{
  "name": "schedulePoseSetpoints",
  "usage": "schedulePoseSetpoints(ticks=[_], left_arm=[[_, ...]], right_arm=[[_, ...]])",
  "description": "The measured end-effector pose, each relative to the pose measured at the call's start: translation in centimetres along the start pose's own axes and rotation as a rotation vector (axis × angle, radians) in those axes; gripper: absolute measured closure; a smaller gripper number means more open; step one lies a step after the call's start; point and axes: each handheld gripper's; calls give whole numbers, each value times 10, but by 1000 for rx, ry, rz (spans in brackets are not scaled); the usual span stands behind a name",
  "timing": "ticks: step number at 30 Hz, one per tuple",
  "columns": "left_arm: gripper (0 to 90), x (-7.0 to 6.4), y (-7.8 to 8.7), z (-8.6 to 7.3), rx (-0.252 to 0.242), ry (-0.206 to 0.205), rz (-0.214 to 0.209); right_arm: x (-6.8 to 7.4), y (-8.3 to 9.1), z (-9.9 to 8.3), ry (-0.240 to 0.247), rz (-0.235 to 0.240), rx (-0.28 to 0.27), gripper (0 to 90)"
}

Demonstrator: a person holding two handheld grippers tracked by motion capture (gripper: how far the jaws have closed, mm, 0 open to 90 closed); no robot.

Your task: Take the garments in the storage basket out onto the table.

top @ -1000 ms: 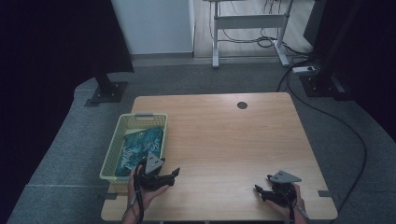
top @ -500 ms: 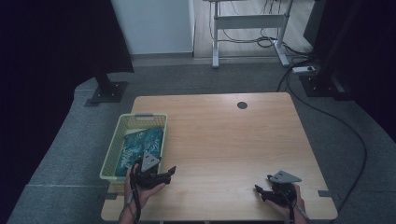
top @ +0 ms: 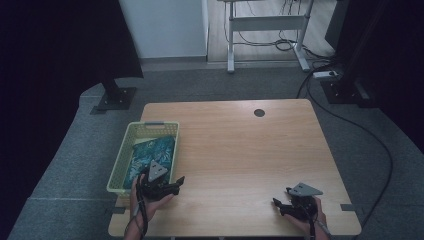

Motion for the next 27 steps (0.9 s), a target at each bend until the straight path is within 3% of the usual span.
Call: schedulePoseSetpoints(ticks=[10, 20, 27], left_arm=[[311, 10, 5, 4, -1, 20, 21], [311, 18, 5, 4, 31, 44, 53], [311, 25, 2, 2, 31, 61, 54]], right_arm=[[0, 0, 0, 0, -2, 0, 311], [0, 0, 0, -1, -3, 0, 312], [0, 0, 0, -1, -3, 0, 312]])
Point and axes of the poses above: each handheld gripper's, and its own axes: y roughly backward along the jaws, z roughly out of its top, x roughly to its left, and after that the axes turned 2 degrees about y, right-handed
